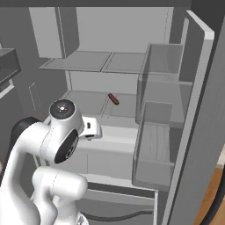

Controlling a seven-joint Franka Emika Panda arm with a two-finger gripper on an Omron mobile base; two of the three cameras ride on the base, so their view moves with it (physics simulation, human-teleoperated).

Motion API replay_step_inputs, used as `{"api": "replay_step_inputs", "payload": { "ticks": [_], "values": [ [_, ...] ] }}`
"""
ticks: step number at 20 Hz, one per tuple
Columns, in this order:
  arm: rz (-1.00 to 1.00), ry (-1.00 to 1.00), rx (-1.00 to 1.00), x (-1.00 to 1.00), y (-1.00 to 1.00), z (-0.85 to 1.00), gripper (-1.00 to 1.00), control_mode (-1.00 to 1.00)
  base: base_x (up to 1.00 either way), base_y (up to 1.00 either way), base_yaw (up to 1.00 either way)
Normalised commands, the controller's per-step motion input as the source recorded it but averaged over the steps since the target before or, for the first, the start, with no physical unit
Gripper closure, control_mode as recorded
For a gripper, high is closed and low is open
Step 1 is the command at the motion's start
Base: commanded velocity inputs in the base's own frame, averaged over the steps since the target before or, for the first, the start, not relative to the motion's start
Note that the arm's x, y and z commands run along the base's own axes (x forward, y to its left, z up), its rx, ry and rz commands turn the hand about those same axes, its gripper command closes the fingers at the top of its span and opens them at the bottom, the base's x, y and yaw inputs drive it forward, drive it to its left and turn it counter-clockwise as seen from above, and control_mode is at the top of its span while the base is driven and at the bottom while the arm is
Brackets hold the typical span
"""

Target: Retrieve the sausage and cheese from the fridge and place them on the cutting board on the counter.

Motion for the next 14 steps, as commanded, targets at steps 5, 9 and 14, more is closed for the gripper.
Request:
{"api": "replay_step_inputs", "payload": {
  "ticks": [5, 9, 14],
  "values": [
    [-0.05, -0.11, 0.0, 0.67, 0.0, 0.19, -1.0, -1.0, 0.0, 0.0, 0.0],
    [-0.14, -0.01, 0.04, 0.81, 0.0, 0.25, -1.0, -1.0, 0.0, 0.0, 0.0],
    [-0.14, -0.03, 0.04, 0.75, 0.0, 0.1, -1.0, -1.0, 0.0, 0.0, 0.0]
  ]
}}
